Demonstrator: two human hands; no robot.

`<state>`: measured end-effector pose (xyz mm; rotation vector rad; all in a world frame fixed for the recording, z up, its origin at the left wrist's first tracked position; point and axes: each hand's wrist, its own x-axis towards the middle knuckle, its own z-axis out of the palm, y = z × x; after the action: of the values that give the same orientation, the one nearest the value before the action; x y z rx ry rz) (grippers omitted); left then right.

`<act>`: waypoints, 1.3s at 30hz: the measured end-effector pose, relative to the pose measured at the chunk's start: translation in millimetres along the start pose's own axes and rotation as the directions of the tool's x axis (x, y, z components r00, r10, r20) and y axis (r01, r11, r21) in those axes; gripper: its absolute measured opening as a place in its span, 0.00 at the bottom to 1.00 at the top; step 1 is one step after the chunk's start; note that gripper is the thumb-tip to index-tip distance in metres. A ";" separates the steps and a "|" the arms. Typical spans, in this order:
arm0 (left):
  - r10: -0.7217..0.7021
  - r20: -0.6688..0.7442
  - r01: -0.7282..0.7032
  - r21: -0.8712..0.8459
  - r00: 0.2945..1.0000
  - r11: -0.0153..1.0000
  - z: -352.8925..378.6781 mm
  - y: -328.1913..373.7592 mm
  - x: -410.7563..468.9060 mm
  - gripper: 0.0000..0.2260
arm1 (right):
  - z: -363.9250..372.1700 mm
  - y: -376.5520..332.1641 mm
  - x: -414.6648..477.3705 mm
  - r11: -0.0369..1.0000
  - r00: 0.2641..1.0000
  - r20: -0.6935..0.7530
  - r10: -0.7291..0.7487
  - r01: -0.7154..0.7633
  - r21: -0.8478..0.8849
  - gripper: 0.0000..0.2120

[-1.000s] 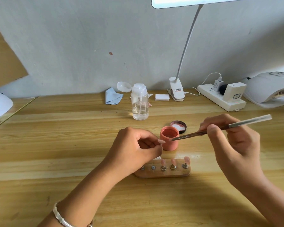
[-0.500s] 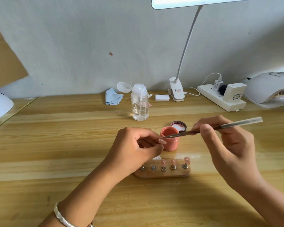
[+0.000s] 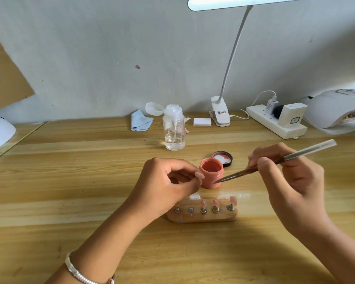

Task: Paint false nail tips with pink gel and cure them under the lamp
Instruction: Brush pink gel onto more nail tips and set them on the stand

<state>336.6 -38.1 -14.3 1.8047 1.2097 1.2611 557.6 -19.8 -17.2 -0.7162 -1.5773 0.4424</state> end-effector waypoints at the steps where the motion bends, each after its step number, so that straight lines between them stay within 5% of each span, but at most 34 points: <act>1: -0.019 0.000 0.019 -0.004 1.000 1.000 -0.9 -1.3 0.6 0.10 | -0.8 0.3 0.6 1.000 1.000 -0.025 0.010 -0.009 0.013 0.10; 7: -0.188 0.174 0.190 0.008 0.967 0.982 -15.4 -4.0 3.6 0.07 | -0.8 2.0 2.3 0.999 0.997 -0.066 0.032 -0.031 0.023 0.10; 12: -0.219 0.309 0.159 0.208 0.925 0.965 -16.5 -3.7 3.5 0.05 | 0.1 3.5 1.7 0.998 0.997 -0.063 0.041 -0.038 0.045 0.10; 30: -0.387 0.417 0.263 0.325 0.822 0.908 -41.8 -1.8 5.7 0.07 | 0.6 2.9 1.0 0.999 0.998 -0.057 0.031 -0.029 0.026 0.10; 39: -0.225 0.410 0.030 0.431 0.884 0.902 -37.8 -9.1 6.1 0.07 | 1.5 1.7 0.1 0.998 0.997 -0.054 0.059 -0.058 0.007 0.11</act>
<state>299.0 -29.5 -6.5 2.1163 1.3589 0.4725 556.4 -18.4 -18.5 -0.7660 -1.5064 0.4662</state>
